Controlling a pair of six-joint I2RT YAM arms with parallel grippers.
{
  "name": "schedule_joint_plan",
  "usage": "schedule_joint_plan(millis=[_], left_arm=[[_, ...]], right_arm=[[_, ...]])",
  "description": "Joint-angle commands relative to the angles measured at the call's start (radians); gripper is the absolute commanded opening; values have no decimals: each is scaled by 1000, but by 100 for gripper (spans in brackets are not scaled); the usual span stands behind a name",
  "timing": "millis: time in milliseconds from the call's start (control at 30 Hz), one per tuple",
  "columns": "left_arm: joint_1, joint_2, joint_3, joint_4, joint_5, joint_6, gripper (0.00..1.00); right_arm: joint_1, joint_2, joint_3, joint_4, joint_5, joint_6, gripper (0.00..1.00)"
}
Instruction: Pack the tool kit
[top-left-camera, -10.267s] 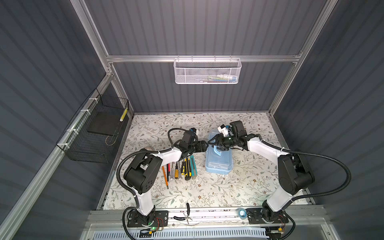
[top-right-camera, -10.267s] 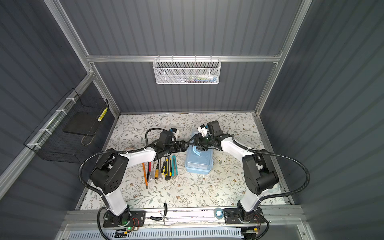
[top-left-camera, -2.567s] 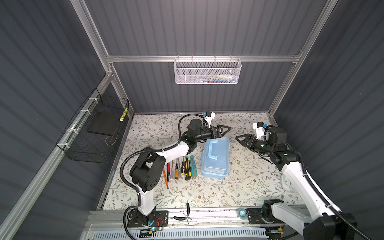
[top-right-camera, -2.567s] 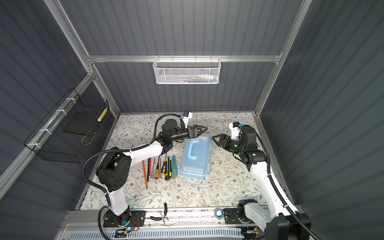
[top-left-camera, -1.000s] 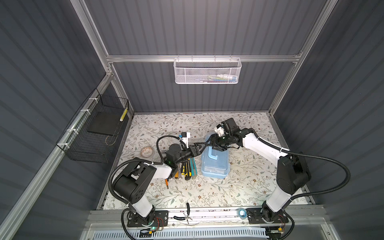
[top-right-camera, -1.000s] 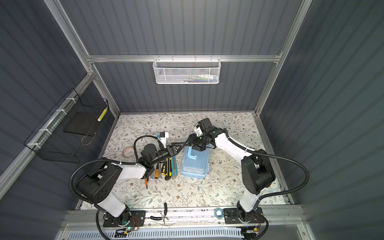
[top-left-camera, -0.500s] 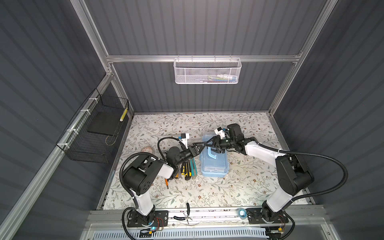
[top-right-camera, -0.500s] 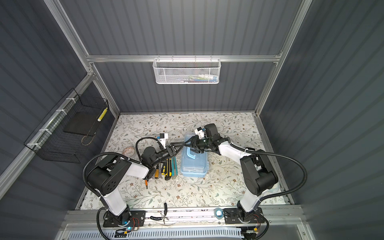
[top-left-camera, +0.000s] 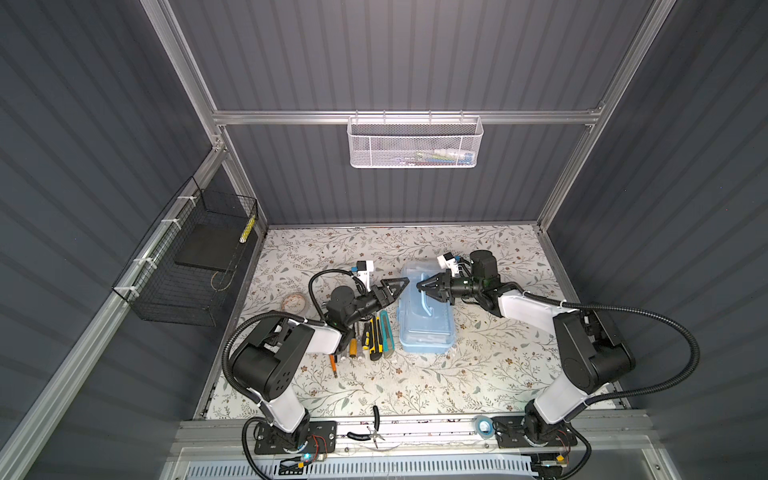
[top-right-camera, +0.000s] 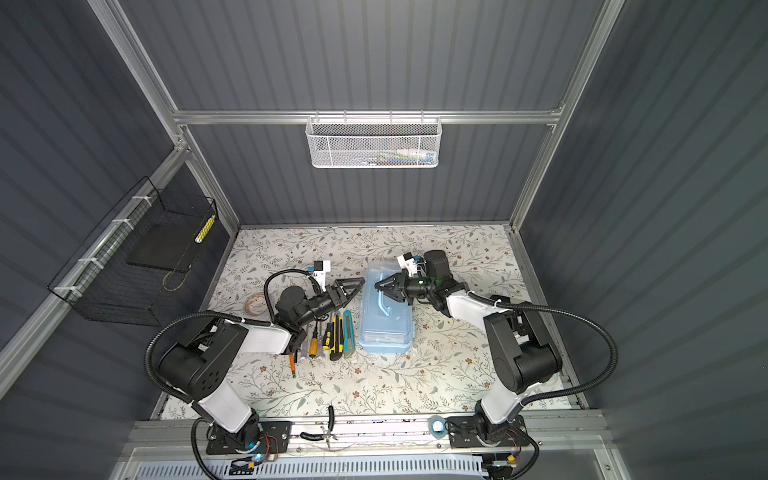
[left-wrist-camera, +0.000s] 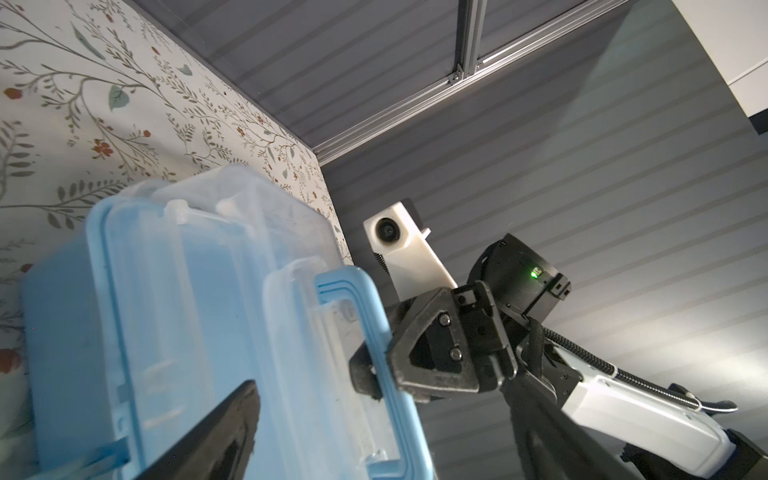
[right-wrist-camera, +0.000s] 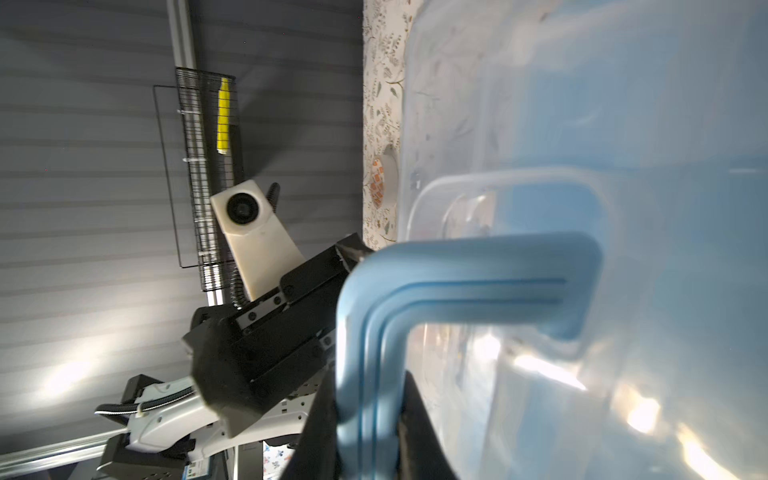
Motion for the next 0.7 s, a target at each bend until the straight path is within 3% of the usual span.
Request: schedule_joint_plan(millis=[0, 167, 500, 667], left_arm=[[9, -43, 33, -76, 29, 56, 95], [18, -80, 53, -162, 32, 96, 95], [20, -65, 128, -202, 70, 106, 97], [25, -93, 128, -246, 61, 132, 97]], right_arm=[[-9, 3, -8, 205, -74, 77, 0], [-21, 13, -19, 314, -106, 139, 0], [-50, 144, -71, 935, -167, 548, 0], [-59, 186, -79, 1042, -166, 623, 0]])
